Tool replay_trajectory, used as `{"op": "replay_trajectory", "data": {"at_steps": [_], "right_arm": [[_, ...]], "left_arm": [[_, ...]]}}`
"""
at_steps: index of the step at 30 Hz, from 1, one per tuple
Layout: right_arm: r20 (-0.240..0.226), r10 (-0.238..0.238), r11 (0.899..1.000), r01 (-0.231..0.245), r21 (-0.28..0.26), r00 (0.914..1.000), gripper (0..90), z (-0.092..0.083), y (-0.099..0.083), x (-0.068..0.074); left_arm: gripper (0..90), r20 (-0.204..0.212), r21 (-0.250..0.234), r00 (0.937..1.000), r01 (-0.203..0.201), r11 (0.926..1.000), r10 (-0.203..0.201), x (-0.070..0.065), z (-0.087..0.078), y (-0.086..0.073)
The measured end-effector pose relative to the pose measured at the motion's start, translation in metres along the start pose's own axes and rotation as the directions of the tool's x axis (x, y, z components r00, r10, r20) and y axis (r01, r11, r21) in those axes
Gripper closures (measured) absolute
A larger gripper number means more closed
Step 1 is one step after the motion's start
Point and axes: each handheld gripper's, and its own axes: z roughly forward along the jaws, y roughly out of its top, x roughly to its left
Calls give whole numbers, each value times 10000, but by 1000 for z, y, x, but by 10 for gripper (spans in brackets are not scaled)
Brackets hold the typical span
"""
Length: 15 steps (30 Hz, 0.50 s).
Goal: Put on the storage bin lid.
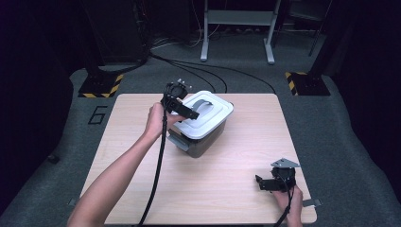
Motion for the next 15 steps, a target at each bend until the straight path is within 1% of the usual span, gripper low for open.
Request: {"op": "replay_trajectory", "data": {"at_steps": [4,5,10,13,15], "right_arm": [[0,3,10000,-3,-1,10000,5,0,0,0],[0,4,10000,-4,2,10000,5,0,0,0],[-2,14,10000,-14,4,10000,5,0,0,0],[1,17,10000,-17,2,10000,5,0,0,0],[4,15,10000,-15,2,10000,5,0,0,0]], "left_arm": [[90,-38,-332,10000,-14,9994,13,3,-11,-12],[83,-82,-471,10000,41,9989,-45,4,-14,-16],[67,-141,-801,9999,26,9968,-37,11,-27,-31],[61,-238,-897,9997,1,9960,-22,15,-32,-42],[57,-374,-907,9993,-58,9959,24,17,-36,-49]]}}
